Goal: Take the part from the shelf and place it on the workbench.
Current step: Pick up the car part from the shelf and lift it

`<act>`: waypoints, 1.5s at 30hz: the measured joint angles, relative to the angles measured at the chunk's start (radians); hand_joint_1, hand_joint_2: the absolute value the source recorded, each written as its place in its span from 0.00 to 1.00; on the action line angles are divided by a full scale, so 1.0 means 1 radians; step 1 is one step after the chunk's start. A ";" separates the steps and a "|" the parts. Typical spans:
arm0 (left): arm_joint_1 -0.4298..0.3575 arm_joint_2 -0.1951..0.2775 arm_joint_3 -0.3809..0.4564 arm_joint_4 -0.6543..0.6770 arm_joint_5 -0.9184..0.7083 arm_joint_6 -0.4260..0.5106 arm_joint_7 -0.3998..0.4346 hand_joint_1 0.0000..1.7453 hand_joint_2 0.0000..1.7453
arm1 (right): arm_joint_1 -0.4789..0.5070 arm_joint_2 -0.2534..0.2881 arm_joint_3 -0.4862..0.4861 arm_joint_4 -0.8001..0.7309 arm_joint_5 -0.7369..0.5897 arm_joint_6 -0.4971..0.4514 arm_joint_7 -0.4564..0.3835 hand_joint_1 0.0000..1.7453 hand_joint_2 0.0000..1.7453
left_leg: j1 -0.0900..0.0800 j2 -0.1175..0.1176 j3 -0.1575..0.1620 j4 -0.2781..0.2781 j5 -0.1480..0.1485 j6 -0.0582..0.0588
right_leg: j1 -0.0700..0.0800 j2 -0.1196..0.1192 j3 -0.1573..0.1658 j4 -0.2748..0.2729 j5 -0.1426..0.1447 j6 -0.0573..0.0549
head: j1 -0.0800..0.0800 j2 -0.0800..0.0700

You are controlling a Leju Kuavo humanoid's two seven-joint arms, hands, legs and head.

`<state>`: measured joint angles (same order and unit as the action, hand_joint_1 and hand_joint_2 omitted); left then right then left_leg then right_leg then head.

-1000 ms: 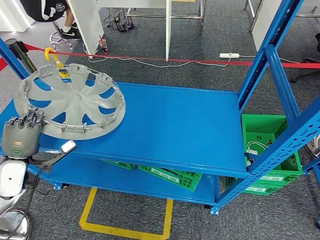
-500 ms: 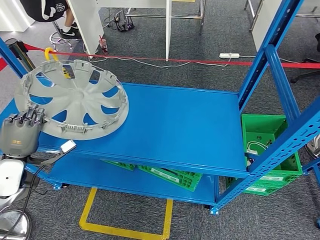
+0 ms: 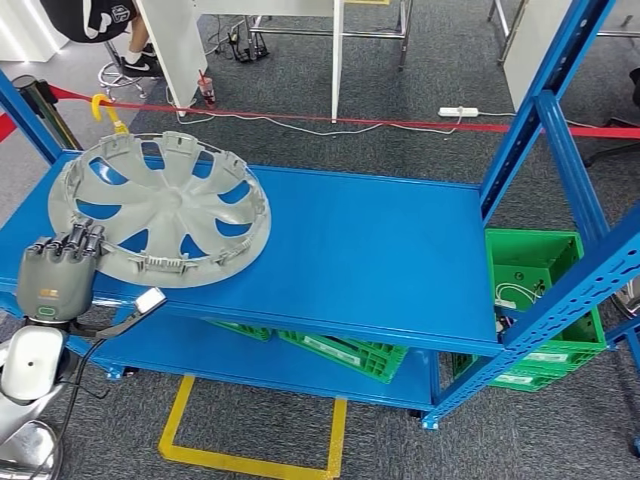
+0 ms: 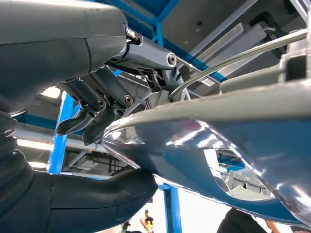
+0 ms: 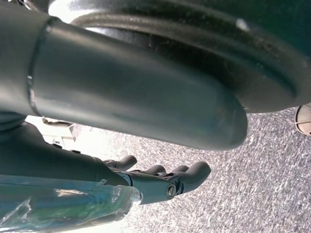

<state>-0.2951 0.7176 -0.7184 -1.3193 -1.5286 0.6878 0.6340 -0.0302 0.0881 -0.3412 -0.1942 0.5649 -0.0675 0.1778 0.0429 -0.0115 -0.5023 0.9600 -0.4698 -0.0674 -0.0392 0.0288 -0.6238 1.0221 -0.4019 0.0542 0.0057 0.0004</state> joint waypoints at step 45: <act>0.053 -0.016 0.058 -0.068 0.000 0.003 -0.010 1.00 1.00 | -0.004 0.001 -0.009 -0.005 0.022 0.006 0.005 0.00 0.00 | -0.026 0.015 -0.114 0.023 0.085 0.045 | 0.044 -0.018 0.078 0.036 -0.088 -0.030 | 0.012 0.000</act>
<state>-0.2418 0.7012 -0.6609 -1.3872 -1.5286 0.6905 0.6245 -0.0343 0.0890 -0.3502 -0.1990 0.5866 -0.0612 0.1827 0.0166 0.0037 -0.6162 0.9831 -0.3847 -0.0225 0.0046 0.0104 -0.5453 1.0579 -0.4900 0.0246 0.0173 0.0004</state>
